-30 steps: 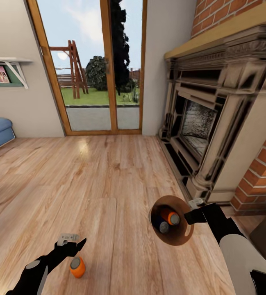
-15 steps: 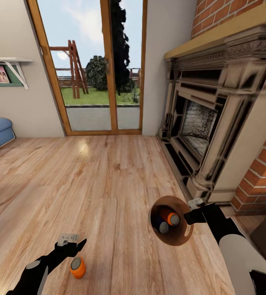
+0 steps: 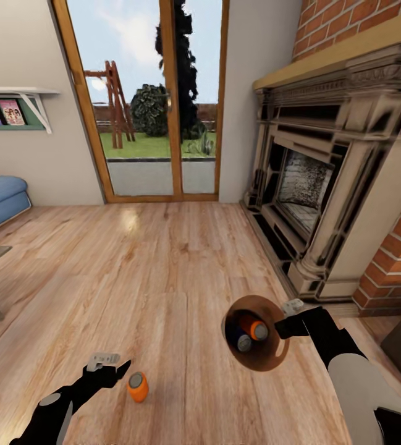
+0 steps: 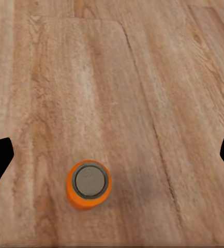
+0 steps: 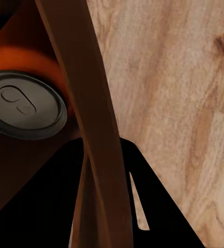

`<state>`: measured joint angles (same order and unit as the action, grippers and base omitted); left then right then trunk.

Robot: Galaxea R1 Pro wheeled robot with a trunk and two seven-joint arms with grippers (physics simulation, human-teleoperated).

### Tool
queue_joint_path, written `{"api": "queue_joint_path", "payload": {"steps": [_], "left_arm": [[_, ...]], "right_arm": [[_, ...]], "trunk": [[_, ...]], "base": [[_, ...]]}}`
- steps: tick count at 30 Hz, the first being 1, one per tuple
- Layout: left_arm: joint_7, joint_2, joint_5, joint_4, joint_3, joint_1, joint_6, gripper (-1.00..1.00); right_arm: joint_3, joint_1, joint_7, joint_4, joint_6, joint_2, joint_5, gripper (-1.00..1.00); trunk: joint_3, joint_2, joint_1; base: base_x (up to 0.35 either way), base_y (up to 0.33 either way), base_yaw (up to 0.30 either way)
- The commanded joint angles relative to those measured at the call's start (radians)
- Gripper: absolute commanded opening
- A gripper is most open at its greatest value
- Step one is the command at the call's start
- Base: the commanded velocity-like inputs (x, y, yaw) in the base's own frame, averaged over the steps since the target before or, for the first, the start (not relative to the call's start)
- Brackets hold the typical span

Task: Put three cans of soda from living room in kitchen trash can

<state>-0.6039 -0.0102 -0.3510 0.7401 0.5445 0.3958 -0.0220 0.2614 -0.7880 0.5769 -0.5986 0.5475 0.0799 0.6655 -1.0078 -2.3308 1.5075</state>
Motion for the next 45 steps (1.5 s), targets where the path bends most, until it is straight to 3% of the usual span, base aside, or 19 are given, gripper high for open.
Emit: {"api": "queue_joint_path", "payload": {"steps": [1, 17, 28, 39, 45], "left_arm": [[0.0, 0.0, 0.0, 0.0, 0.0, 0.0, -0.001, 1.0], [0.001, 0.001, -0.004, 0.0, 0.0, 0.001, -0.037, 1.0], [0.034, 0.001, -0.004, -0.001, 0.0, 0.001, -0.038, 1.0], [0.039, 0.001, -0.002, 0.0, 0.0, 0.001, -0.038, 1.0], [0.049, 0.004, -0.004, 0.0, 0.0, 0.002, -0.039, 1.0]], "right_arm": [[0.001, -0.001, -0.001, 0.0, -0.001, 0.0, -0.006, -1.0], [-0.001, 0.004, -0.002, 0.001, -0.001, 0.0, -0.004, -1.0], [-0.001, 0.004, -0.002, 0.002, -0.001, 0.0, -0.005, -1.0], [0.0, 0.004, -0.002, 0.002, -0.001, 0.0, -0.006, -1.0], [0.003, 0.004, -0.001, -0.003, 0.0, 0.001, -0.006, -1.0]], "trunk": [[0.0, 0.0, 0.0], [0.0, 0.0, 0.0], [0.0, 0.0, 0.0], [0.0, 0.0, 0.0], [-0.019, -0.042, 0.023]], "base": [[-0.05, 0.121, 0.0], [0.085, 0.158, 0.0], [0.212, -0.12, 0.0], [0.032, -0.023, 0.0], [0.001, -0.001, 0.0]]}}
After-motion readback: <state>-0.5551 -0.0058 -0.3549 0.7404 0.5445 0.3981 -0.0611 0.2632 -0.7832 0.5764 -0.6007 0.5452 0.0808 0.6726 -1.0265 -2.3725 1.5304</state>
